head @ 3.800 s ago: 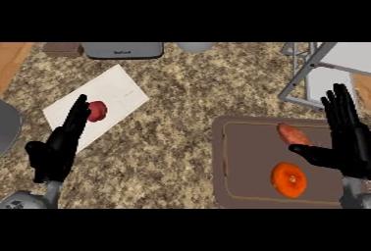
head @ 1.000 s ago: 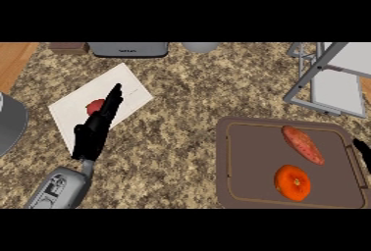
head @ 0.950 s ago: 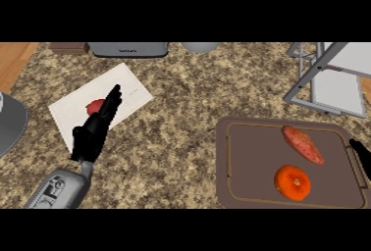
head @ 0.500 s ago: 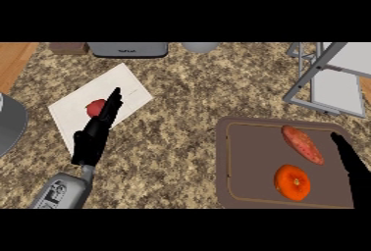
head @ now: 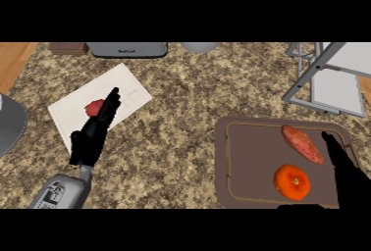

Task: Pick the squash from the tray and place it in the tiered shelf

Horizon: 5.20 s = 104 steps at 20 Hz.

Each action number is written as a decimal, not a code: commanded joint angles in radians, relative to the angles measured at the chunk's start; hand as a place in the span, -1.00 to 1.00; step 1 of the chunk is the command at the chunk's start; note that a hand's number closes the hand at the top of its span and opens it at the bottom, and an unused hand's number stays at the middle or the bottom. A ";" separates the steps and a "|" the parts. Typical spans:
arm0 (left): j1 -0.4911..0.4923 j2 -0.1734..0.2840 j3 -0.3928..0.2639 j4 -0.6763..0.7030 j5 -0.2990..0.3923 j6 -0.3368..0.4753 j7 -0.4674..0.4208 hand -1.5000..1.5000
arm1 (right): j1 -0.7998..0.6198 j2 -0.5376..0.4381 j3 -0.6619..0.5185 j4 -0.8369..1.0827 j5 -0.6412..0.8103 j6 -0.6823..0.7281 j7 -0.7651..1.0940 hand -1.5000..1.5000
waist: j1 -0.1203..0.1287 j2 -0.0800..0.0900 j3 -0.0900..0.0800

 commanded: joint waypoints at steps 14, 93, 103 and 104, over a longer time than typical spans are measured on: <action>-0.002 -0.047 0.070 0.030 -0.063 -0.066 -0.011 0.00 | 0.022 0.152 -0.049 0.157 0.103 0.105 -0.021 -1.00 | -0.002 0.000 0.000; -0.029 -0.162 0.142 -0.007 -0.184 -0.162 0.036 0.00 | -0.102 -0.867 -0.734 1.107 -1.036 0.828 -2.160 1.00 | 0.039 0.019 0.006; -0.026 -0.161 0.124 -0.008 -0.190 -0.187 0.011 0.00 | -0.267 -0.873 -0.658 1.250 -1.072 0.788 -2.086 1.00 | 0.089 0.023 0.005; -0.056 -0.175 0.113 -0.034 -0.198 -0.173 0.062 0.00 | -0.301 -0.920 -0.683 1.270 -1.107 0.813 -2.050 1.00 | 0.094 0.022 0.006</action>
